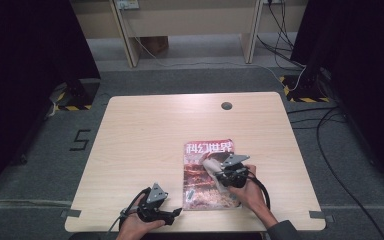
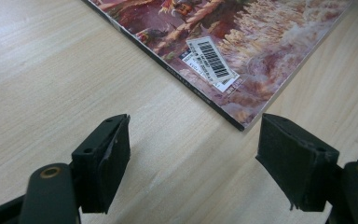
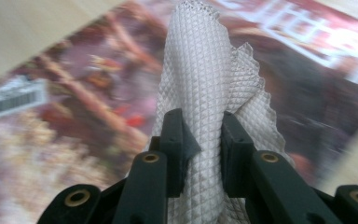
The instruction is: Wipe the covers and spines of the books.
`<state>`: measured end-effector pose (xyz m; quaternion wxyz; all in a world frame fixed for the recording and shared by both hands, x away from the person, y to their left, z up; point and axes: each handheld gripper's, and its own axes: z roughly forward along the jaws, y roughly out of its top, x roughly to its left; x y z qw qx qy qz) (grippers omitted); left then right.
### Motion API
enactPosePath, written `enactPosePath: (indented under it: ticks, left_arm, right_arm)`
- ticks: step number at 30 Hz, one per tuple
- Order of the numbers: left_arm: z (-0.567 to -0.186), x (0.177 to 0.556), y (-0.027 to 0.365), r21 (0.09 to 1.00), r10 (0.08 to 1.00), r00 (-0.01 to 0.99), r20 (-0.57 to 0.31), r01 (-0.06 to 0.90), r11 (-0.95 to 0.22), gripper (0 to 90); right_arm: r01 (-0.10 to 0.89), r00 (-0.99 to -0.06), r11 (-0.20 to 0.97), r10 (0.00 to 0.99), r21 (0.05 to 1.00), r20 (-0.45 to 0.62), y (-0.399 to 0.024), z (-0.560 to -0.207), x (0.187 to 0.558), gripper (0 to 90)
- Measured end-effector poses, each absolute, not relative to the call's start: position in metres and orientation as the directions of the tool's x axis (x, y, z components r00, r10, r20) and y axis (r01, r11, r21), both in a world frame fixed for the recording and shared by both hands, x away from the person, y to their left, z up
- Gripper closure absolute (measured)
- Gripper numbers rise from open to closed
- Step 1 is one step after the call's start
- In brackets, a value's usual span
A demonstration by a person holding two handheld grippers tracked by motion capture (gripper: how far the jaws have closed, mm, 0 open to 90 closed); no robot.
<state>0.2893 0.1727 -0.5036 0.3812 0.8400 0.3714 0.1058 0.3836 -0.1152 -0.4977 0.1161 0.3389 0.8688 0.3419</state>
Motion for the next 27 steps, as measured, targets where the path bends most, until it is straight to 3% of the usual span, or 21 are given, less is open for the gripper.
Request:
enactPosePath:
  ticks: [8, 22, 27]
  left_arm:
    - [-0.504, 0.288, 0.173, 0.715, 0.701, 0.706, -0.1, 0.541, -0.443, 24.5]
    - [-0.503, 0.289, 0.173, 0.721, 0.705, 0.702, -0.1, 0.54, -0.435, 24.3]
    - [-0.504, 0.289, 0.173, 0.719, 0.706, 0.701, -0.101, 0.542, -0.435, 24.3]
  right_arm:
    - [0.493, -0.772, 0.547, 0.633, 0.677, 0.051, -0.104, -0.499, 0.378, 74.9]
    - [0.565, -0.646, 0.473, 0.763, 0.676, 0.005, -0.156, -0.496, 0.399, 74.8]
    - [0.559, -0.656, 0.485, 0.755, 0.673, 0.002, -0.156, -0.496, 0.395, 74.9]
